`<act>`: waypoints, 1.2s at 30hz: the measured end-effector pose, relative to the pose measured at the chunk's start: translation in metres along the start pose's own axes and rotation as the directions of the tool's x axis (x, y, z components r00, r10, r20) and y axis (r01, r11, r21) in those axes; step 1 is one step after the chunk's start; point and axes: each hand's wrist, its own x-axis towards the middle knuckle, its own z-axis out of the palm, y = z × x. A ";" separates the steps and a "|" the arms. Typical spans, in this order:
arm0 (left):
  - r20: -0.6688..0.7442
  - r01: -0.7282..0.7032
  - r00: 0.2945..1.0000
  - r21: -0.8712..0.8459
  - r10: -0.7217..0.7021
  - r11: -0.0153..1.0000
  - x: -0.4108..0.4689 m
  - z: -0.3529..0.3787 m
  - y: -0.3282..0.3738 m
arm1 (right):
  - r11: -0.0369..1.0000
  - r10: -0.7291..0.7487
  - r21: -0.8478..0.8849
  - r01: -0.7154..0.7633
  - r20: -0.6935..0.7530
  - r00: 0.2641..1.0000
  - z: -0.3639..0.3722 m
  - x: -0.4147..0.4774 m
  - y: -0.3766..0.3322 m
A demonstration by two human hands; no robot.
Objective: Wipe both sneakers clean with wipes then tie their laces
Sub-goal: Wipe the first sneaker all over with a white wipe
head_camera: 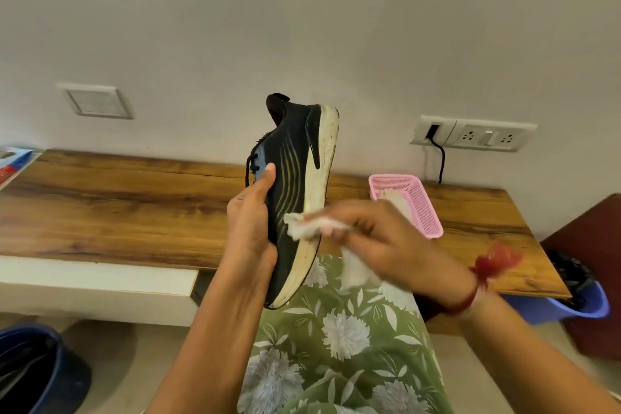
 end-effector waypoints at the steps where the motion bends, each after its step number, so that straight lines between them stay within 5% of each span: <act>1: 0.005 0.004 1.000 0.013 -0.004 1.000 -0.001 0.001 -0.001 | 0.996 0.013 0.086 -0.003 -0.115 0.993 -0.010 0.008 0.001; 4: 0.019 0.028 0.999 0.040 -0.029 0.999 -0.003 0.004 -0.003 | 0.983 -0.095 -0.182 0.015 -0.439 0.894 -0.027 0.034 0.007; 8: 0.035 0.051 0.998 0.024 -0.052 0.998 -0.004 0.006 -0.001 | 0.918 -0.062 -0.393 -0.046 -0.257 0.964 -0.007 0.042 0.023; 18: 0.054 0.072 0.996 0.047 -0.074 0.996 0.001 -0.006 -0.005 | 0.976 -0.151 -0.174 0.133 -0.096 0.984 0.023 -0.012 0.021; 20: 0.099 0.034 0.994 0.072 -0.041 0.997 0.000 -0.005 -0.005 | 0.991 -0.126 -0.074 0.115 -0.172 0.977 0.004 -0.001 0.021; 23: 0.169 -0.022 0.986 0.099 0.005 0.995 -0.002 -0.004 -0.001 | 0.973 -0.155 -0.219 0.079 -0.356 0.922 -0.021 0.025 0.030; 27: 0.234 -0.059 0.972 0.087 0.037 0.995 -0.005 -0.006 0.005 | 0.950 -0.129 -0.308 0.058 -0.217 0.968 -0.008 0.032 0.041; 36: 0.139 -0.022 0.990 0.023 0.019 1.000 -0.002 -0.008 -0.006 | 0.953 -0.272 -0.189 0.237 -0.192 0.943 0.039 -0.017 0.033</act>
